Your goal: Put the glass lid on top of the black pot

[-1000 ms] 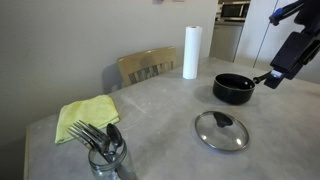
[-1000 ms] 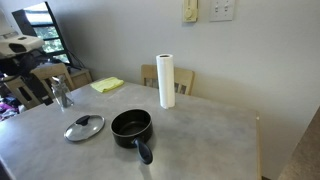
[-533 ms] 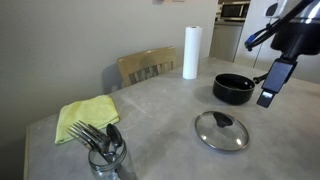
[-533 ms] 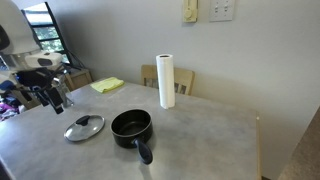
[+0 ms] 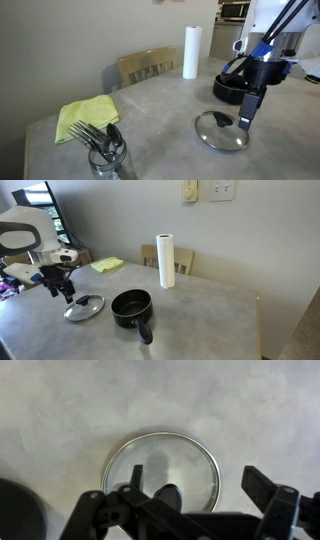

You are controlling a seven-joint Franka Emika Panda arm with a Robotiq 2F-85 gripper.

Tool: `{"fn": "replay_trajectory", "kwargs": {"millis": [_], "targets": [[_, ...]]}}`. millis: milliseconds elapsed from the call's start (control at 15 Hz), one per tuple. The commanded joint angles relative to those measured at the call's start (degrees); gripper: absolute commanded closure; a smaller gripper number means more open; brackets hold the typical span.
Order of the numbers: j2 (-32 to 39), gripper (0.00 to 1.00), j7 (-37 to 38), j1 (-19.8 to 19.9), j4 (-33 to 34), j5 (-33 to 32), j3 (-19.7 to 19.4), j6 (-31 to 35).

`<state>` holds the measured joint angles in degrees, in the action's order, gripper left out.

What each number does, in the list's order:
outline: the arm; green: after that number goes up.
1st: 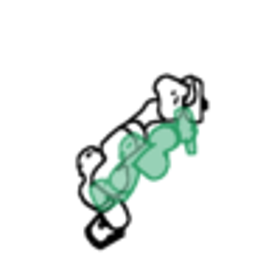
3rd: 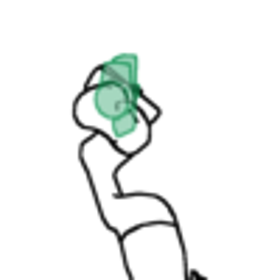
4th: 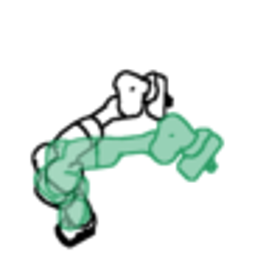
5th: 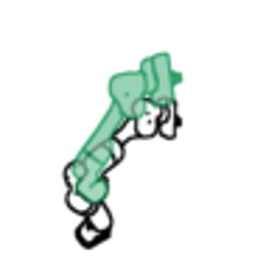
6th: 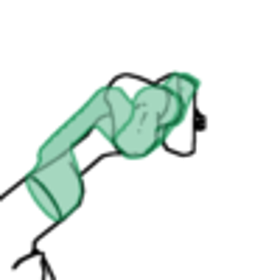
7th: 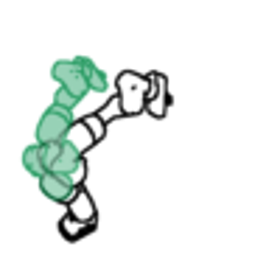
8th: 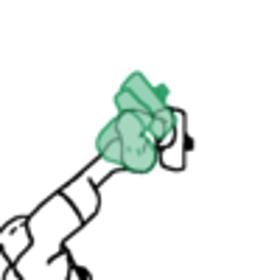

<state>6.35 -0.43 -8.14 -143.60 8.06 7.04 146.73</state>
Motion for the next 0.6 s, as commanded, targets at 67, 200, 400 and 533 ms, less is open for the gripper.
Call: {"fn": "replay_trajectory", "kwargs": {"millis": [67,200,400,533], "targets": [[0.8,0.0,1.3,0.3,-0.3,-1.9,0.0,1.6],[2.5,0.0,1.3,0.4,0.5,-2.2,0.0,3.1],[4.9,0.0,0.3,0.7,1.9,-1.3,0.1,5.3],[7.0,0.0,1.2,0.7,3.1,-2.0,-0.2,7.9]]}}
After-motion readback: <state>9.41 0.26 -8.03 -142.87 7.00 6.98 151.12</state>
